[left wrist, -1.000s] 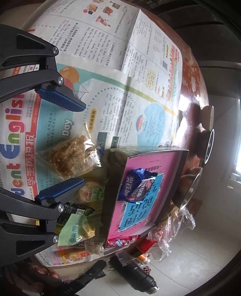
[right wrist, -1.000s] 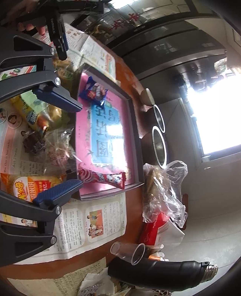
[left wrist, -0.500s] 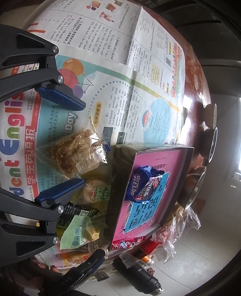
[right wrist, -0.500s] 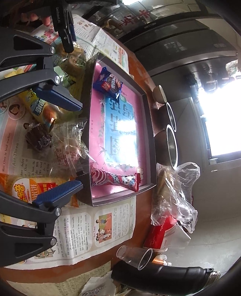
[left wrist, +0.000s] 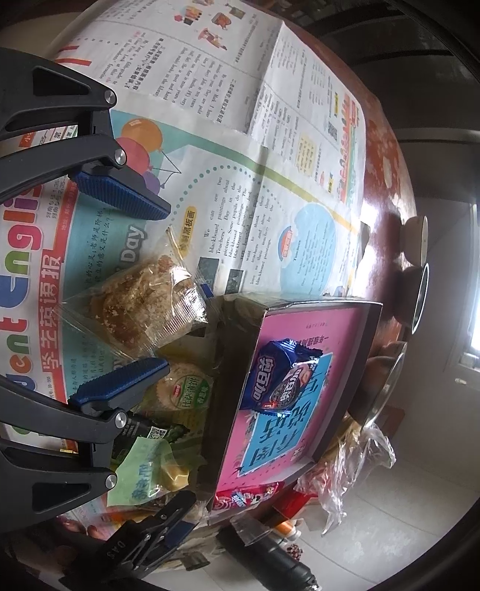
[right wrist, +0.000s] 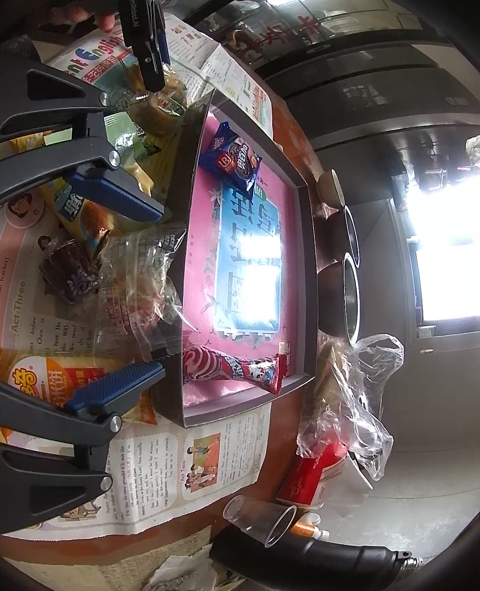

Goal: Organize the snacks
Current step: 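Grasp the clear bag of brown snack with the left gripper while the right grasps the bread bag, then carry both clear bags over the pink tray with both grippers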

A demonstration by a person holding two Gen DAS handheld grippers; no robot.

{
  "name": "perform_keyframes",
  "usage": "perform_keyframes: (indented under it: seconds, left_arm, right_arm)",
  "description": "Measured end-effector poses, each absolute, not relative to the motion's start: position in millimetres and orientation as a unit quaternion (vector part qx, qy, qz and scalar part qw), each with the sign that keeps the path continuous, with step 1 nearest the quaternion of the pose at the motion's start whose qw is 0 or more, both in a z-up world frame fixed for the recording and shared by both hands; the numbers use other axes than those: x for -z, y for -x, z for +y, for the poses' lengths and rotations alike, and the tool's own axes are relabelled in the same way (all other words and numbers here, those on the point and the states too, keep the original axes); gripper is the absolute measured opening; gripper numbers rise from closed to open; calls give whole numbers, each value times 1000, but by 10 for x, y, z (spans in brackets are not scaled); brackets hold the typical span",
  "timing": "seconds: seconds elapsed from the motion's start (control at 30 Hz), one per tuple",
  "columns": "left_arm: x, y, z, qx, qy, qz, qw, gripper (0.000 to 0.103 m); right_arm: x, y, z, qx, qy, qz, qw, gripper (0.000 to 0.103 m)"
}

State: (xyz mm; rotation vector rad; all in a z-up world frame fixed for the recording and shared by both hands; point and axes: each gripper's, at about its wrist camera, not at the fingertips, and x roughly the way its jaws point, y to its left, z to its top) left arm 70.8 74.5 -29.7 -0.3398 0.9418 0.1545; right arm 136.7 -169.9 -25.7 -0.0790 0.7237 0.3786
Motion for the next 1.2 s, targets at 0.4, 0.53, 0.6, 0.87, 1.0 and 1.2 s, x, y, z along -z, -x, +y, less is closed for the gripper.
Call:
perform_keyframes:
  seconds: [0.4,0.53,0.6,0.87,1.0,1.2]
  left_arm:
    - [294,-678,717,-66,165,441,880,65]
    - [287,-680,690,-57,164,439,882,51]
    - [285,-678,697,-52,168,438,882,50]
    - [239,-643,726,-43,182,432,882,48]
    - [172,-605,765,-46,186,423,886,48]
    - [65,-552,804,-49,189,410,891,48]
  right_arm:
    - [298,-1346,-1642,-191,53,341,919,69]
    - [327,-1352,-1626,-208,49,346,914,60]
    - [322,-1335,-1627,-210,48,342,915,58]
    - [165,-1278,-1723,-222,24,320,921,56]
    - [107,-1278,-1765,-221,15,314,923,56]
    - [27,-1261,-1789,-226,6,304,925,56]
